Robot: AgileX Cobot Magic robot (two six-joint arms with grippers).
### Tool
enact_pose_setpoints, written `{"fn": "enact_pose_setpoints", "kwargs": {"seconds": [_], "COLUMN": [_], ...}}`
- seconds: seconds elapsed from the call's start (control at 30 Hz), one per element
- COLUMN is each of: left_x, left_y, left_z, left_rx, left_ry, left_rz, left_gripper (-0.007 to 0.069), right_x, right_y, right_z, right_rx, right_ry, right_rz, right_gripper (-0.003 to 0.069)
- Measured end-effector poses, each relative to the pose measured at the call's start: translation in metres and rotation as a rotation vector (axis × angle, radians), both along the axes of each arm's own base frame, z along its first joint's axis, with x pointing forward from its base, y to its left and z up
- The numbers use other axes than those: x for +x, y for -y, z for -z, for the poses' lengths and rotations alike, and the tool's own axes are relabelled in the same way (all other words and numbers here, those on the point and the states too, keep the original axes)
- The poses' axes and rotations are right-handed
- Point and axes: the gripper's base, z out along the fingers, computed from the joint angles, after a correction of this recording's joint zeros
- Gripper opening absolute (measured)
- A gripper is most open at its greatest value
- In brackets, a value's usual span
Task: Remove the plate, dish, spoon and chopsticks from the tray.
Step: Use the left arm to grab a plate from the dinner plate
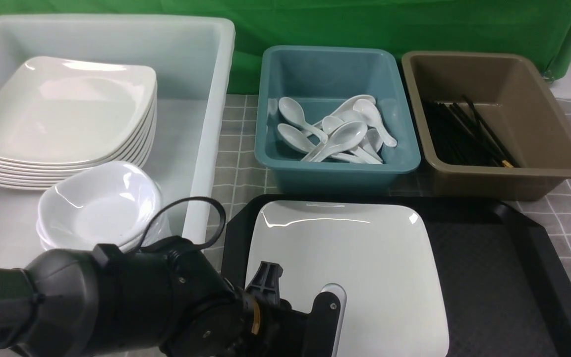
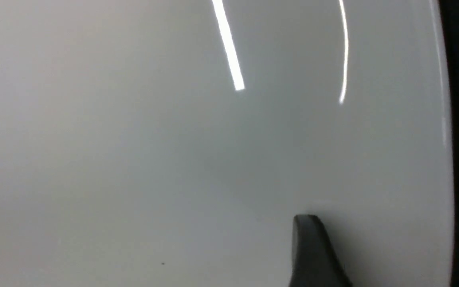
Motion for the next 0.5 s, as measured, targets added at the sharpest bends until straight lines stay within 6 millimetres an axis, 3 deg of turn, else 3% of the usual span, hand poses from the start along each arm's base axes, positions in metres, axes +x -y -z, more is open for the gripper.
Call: {"fn": "enact_pose_setpoints", "kwargs": {"seconds": [0.07,0.3,0.5], "left_x": [0.001,-0.004,-0.036], "left_y": [0.002,0.003,0.007], "left_z": [0.000,-0.010,-0.058], "left_rx": [-0.010,-0.036,-0.144], "left_ry": [0.018,0.027,0.079], "left_rz": [0.012,0.011,0.074], "left_gripper": [0.0205,0.0188,0.0061], "right_x": [0.000,0.000,-0.001], "right_y": [0.000,0.000,0.000], "right_z": [0.000,-0.003,-0.016], "right_rx": [-0.001,0.004,0.026], "right_ry": [0.000,0.009,0.045], "right_rz": [-0.001,-0.001,-0.001], "right_gripper": [0.0222,0.0227,0.0228]}}
